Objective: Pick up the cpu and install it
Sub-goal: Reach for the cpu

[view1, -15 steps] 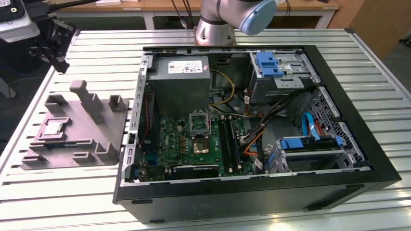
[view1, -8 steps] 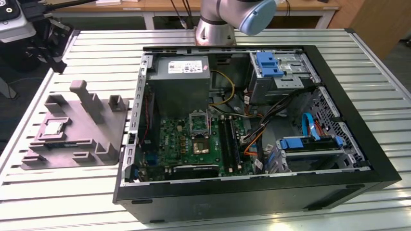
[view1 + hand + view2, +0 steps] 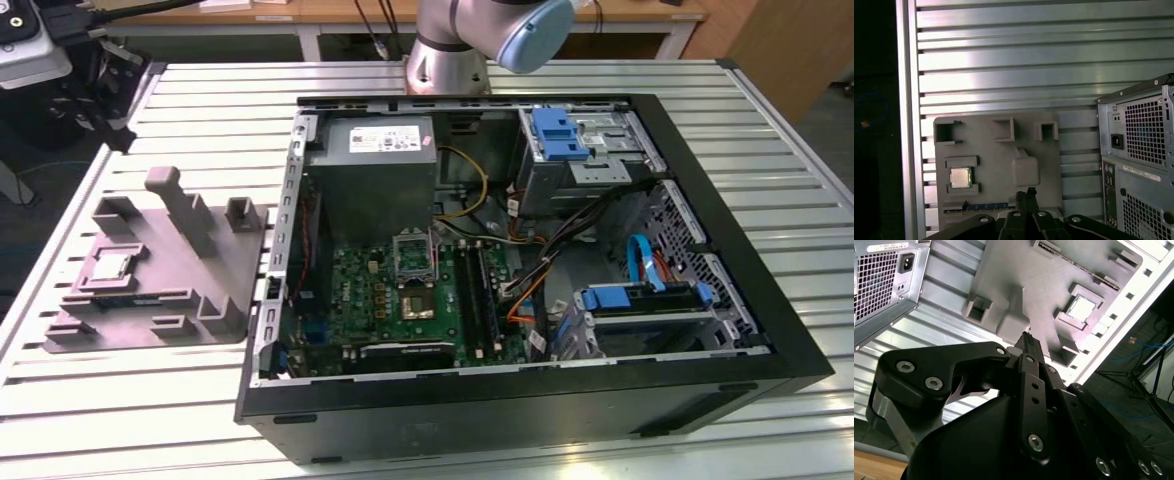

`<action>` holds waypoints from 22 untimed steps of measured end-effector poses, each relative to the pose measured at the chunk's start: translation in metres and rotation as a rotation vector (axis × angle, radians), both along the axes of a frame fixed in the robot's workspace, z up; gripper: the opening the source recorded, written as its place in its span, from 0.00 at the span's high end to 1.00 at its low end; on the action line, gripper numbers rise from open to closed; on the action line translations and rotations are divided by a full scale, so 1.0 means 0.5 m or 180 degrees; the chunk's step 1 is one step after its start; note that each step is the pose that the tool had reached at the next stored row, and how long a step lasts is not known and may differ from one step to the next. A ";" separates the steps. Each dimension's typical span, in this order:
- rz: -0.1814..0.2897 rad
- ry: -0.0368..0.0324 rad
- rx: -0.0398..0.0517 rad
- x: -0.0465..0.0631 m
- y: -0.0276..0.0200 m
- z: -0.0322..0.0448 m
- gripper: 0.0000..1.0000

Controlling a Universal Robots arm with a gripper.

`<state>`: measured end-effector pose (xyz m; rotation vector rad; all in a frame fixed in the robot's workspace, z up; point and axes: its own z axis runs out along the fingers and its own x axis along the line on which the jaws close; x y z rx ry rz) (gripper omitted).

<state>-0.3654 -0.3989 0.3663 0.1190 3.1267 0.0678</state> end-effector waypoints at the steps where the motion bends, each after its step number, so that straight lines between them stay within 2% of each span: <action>1: 0.0000 0.0001 0.0000 -0.001 0.0000 0.000 0.89; 12: 0.0000 0.0011 0.0000 -0.017 0.0000 -0.001 0.89; 22: 0.0000 0.0012 0.0000 -0.041 0.0000 -0.002 0.89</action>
